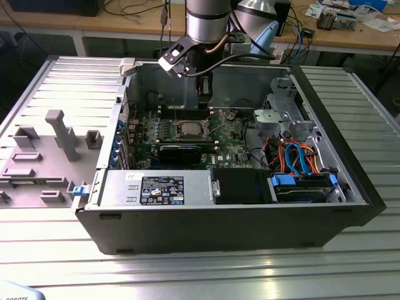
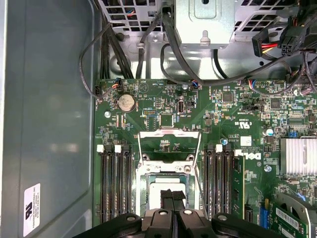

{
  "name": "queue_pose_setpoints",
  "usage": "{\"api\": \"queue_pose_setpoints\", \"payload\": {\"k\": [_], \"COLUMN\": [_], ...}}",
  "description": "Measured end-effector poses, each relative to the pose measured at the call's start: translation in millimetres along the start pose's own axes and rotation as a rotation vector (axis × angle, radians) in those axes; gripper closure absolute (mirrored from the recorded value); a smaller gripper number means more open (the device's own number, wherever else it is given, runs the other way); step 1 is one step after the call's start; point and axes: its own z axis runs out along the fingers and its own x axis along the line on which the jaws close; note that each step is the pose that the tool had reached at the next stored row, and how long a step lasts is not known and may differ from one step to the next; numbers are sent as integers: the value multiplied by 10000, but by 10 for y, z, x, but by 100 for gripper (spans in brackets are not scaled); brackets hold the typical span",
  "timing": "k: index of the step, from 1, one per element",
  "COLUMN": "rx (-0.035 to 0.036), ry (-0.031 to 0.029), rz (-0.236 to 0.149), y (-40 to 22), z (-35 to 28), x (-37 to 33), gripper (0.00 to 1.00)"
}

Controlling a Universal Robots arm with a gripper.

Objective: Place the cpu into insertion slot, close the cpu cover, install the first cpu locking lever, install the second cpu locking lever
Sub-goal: 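Close the cpu cover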

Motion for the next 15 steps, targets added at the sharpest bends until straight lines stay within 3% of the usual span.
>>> {"api": "queue_pose_setpoints", "payload": {"k": [15], "rx": [0], "ry": [1], "rz": [-2], "y": [67], "z": [3], "x": [-1], "gripper": [89]}}
